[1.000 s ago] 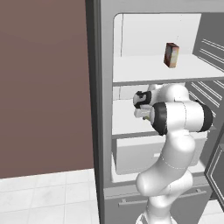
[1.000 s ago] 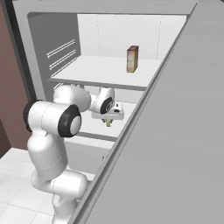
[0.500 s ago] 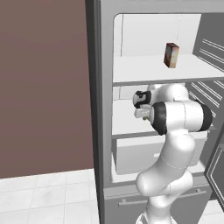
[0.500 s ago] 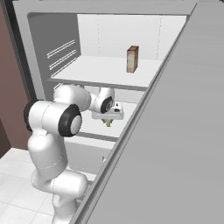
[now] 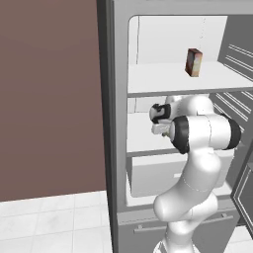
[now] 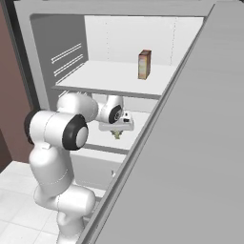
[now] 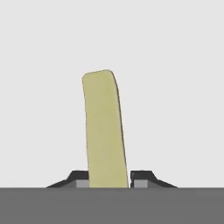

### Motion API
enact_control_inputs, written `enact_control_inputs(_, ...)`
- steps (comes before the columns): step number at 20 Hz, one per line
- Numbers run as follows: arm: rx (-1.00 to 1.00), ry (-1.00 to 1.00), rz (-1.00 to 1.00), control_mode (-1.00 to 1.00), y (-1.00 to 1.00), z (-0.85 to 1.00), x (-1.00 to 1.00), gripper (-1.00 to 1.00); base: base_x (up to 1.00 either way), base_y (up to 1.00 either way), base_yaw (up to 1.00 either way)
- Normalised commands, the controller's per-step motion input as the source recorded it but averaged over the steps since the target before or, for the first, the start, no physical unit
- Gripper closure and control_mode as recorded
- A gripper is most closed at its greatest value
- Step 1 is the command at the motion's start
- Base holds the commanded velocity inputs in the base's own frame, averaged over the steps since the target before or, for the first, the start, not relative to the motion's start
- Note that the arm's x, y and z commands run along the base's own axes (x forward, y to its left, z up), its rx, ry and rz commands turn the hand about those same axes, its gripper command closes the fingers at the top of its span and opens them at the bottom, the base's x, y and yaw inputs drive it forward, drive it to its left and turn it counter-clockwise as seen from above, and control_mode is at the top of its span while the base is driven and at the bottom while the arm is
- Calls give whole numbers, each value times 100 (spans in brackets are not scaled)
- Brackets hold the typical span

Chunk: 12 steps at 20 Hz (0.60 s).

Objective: Pick the egg and butter from the fridge and place them by the bowl for mixing.

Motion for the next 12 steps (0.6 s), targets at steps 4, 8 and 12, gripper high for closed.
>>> enact_control_inputs(4, -2, 0, 0, -100, 0, -76, -71, 100, 0, 0, 0)
enact_control_inputs(8, -1, 0, 0, -100, 0, -72, -69, 100, 0, 0, 0)
enact_control_inputs(12, 0, 0, 0, -100, 0, -69, -70, 100, 0, 0, 0)
